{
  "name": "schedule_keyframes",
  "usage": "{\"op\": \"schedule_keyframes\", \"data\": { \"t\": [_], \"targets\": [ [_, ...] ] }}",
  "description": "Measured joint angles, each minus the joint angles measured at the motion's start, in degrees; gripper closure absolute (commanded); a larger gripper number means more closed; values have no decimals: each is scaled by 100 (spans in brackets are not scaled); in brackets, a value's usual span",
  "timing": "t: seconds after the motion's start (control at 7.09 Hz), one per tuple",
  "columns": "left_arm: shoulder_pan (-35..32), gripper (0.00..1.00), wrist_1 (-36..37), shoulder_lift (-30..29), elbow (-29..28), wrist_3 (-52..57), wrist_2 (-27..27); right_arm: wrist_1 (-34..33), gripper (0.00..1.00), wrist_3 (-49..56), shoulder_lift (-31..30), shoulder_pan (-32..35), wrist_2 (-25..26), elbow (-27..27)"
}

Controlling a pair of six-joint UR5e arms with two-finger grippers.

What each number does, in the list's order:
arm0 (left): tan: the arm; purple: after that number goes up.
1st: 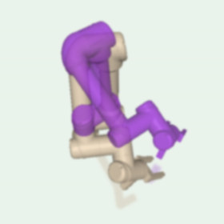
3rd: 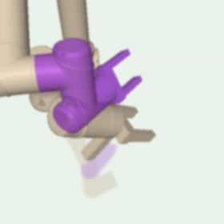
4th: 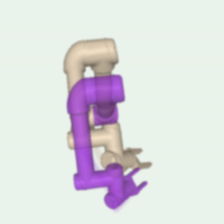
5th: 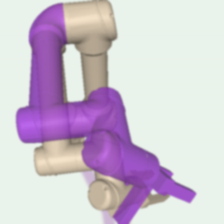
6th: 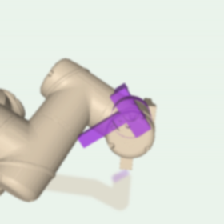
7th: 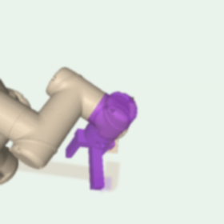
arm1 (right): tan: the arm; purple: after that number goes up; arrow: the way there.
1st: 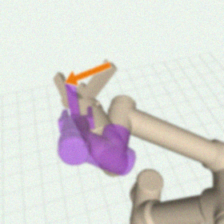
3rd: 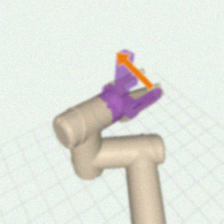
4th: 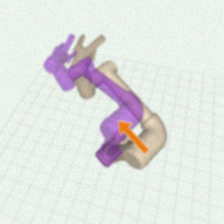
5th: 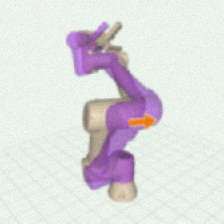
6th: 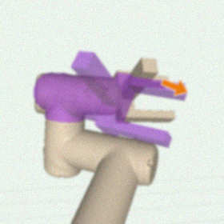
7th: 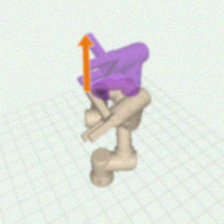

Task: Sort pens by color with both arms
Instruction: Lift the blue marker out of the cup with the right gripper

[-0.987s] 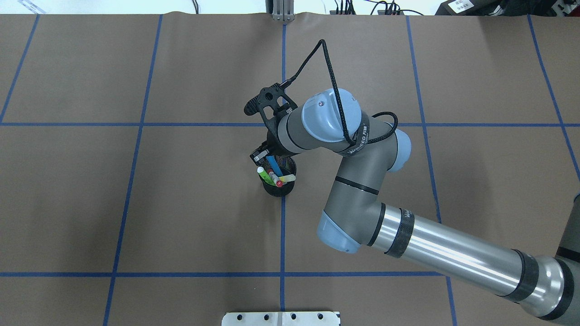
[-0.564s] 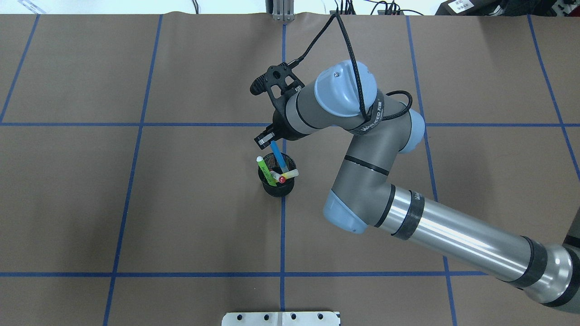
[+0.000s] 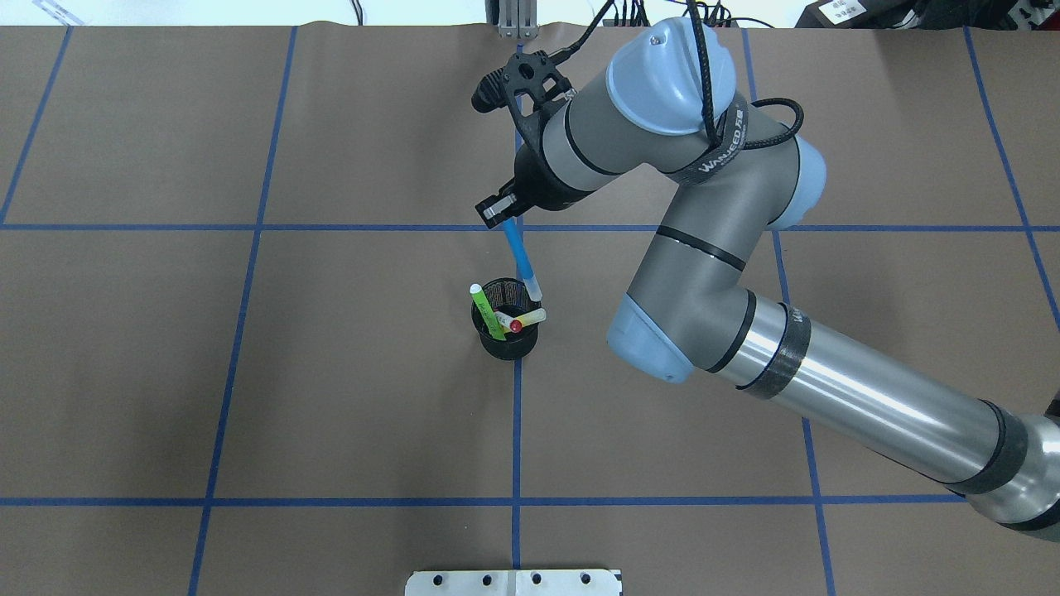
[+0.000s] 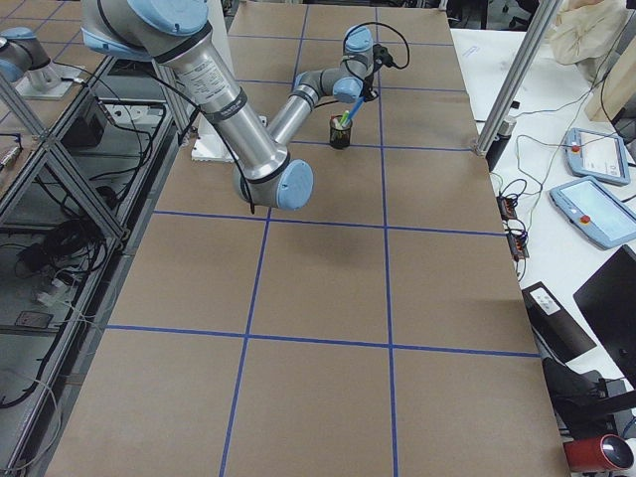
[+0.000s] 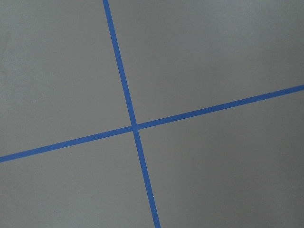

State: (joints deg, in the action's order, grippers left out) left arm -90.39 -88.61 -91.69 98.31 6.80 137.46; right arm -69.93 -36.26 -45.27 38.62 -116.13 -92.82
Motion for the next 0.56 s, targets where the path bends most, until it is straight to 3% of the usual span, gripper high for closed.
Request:
{"op": "schedule_keyframes", "data": {
  "t": [0.56],
  "targets": [
    [18,0,-5,-34,101,-271,0,-542,100,-1093,86,649,-584,412]
  ]
}}
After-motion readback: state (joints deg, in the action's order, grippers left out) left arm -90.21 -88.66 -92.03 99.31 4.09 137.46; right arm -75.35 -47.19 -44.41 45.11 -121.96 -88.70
